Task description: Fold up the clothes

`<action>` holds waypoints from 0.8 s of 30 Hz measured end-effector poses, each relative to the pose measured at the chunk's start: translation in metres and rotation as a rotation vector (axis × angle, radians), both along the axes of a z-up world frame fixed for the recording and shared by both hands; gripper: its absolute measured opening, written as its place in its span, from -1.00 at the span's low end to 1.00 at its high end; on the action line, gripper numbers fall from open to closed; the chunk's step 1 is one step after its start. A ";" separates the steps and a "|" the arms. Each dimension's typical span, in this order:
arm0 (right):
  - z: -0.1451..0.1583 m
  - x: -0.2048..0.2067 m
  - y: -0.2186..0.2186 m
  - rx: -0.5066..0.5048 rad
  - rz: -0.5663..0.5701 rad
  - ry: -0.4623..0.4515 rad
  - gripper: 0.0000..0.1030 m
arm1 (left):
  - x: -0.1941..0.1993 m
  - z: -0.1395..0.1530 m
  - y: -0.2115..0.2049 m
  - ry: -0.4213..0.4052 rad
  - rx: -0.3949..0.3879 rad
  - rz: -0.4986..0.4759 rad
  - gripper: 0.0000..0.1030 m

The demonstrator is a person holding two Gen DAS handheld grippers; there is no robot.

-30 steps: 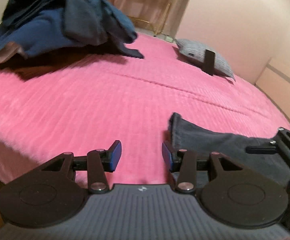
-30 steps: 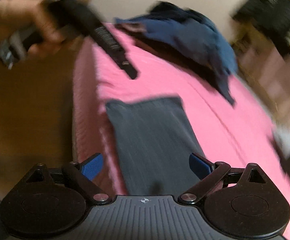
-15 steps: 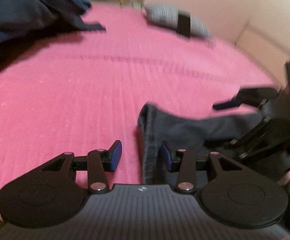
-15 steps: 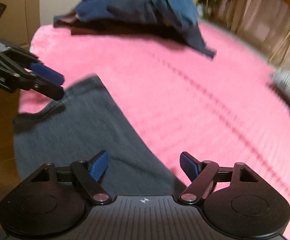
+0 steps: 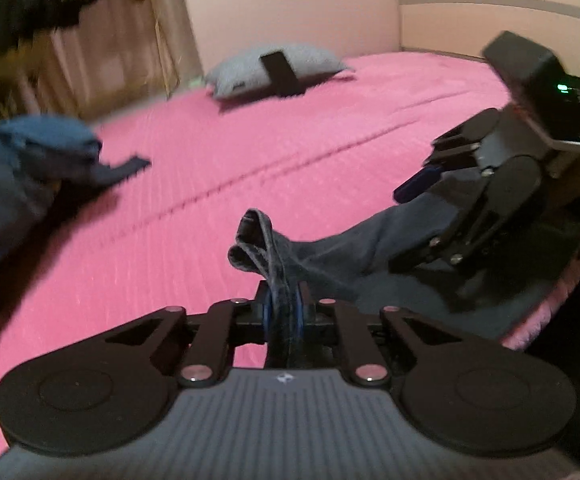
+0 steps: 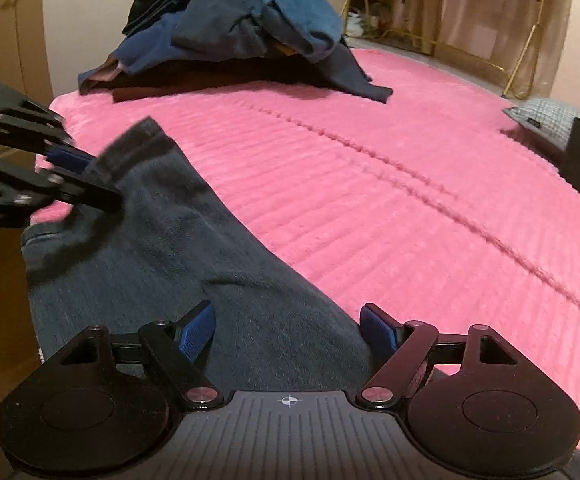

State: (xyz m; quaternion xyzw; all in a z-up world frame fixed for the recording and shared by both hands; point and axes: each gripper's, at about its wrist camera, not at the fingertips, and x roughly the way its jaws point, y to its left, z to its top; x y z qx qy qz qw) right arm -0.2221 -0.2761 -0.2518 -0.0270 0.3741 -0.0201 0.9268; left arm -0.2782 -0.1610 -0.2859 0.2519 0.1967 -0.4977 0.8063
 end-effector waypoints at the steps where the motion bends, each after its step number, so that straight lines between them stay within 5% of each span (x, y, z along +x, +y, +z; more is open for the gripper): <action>1: 0.000 0.001 0.001 -0.005 0.001 0.001 0.51 | 0.002 -0.001 0.000 -0.009 0.011 0.009 -0.84; 4: 0.002 0.005 0.006 -0.033 0.009 0.002 0.51 | 0.001 -0.001 -0.003 -0.045 0.026 -0.005 -0.87; 8: 0.000 0.004 0.009 -0.046 -0.005 -0.002 0.51 | -0.039 0.013 -0.016 -0.154 0.023 -0.178 -0.89; 10: -0.002 0.003 0.007 -0.023 -0.022 -0.001 0.51 | -0.040 0.010 -0.022 -0.165 0.029 -0.164 -0.89; 12: -0.002 0.001 0.008 -0.024 -0.030 -0.001 0.51 | -0.015 0.002 -0.022 -0.085 0.039 -0.057 -0.88; 16: 0.004 -0.004 0.017 -0.053 -0.016 0.000 0.51 | 0.036 -0.017 -0.003 0.144 0.045 0.105 -0.38; 18: 0.007 -0.008 0.023 -0.063 -0.004 -0.005 0.51 | 0.057 -0.024 0.009 0.245 0.037 0.165 -0.35; 24: -0.005 -0.023 0.010 -0.011 -0.085 0.015 0.54 | 0.051 -0.014 0.044 0.272 -0.014 0.264 -0.42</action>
